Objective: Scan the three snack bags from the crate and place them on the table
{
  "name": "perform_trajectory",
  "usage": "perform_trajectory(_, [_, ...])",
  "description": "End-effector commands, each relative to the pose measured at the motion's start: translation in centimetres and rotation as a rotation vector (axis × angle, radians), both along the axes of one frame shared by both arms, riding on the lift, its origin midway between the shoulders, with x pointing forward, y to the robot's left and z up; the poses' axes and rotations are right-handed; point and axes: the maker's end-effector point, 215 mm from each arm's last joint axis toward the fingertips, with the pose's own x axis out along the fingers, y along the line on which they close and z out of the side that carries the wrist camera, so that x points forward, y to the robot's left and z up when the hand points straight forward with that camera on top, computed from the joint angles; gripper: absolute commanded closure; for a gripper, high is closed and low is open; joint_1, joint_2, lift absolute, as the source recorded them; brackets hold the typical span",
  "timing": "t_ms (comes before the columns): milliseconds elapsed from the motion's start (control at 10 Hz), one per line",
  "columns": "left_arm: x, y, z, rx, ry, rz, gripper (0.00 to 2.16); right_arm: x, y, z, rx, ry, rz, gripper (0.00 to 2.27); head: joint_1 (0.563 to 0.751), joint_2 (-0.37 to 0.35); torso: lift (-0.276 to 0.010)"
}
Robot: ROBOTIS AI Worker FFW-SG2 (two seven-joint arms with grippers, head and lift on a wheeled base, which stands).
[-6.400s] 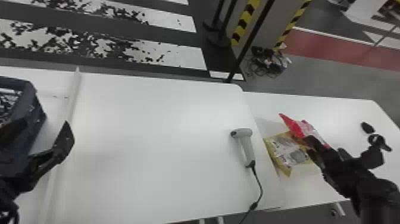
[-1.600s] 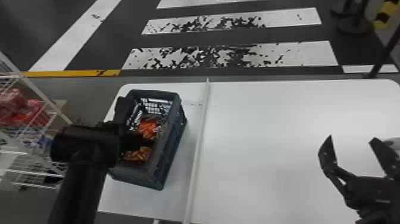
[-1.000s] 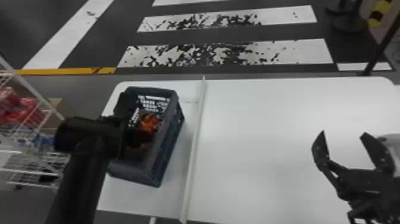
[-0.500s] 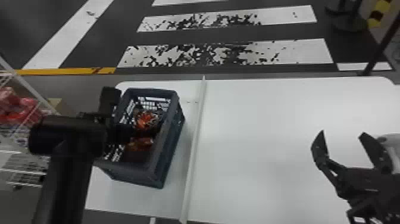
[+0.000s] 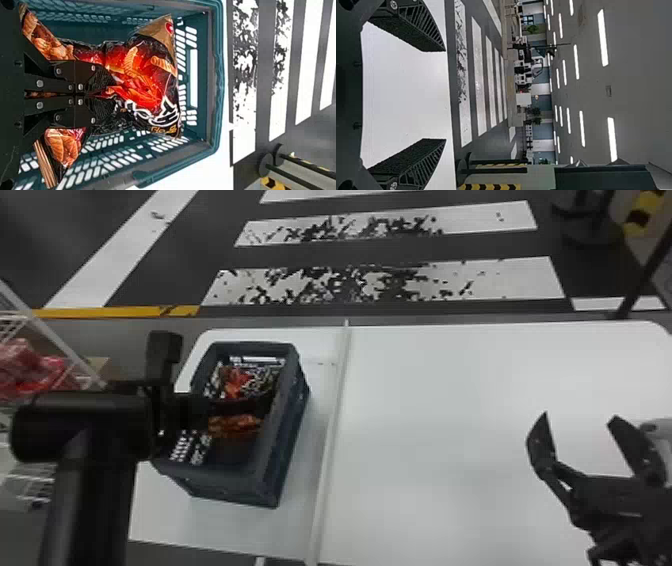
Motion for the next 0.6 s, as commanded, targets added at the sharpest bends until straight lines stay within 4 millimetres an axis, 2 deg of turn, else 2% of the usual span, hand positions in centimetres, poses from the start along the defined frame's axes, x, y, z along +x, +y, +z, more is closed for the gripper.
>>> perform_trajectory(0, [-0.1,-0.5,0.6,-0.081,-0.016,0.007,2.13,-0.2,0.0,-0.1,0.005,0.004,0.000,0.07,0.695,0.204,-0.062])
perform_trajectory(500, [-0.4,-0.3,1.8,-0.260,-0.064,0.048,2.13,-0.3,0.2,-0.2,0.007,0.006,0.002,0.08,0.695,0.201,-0.062])
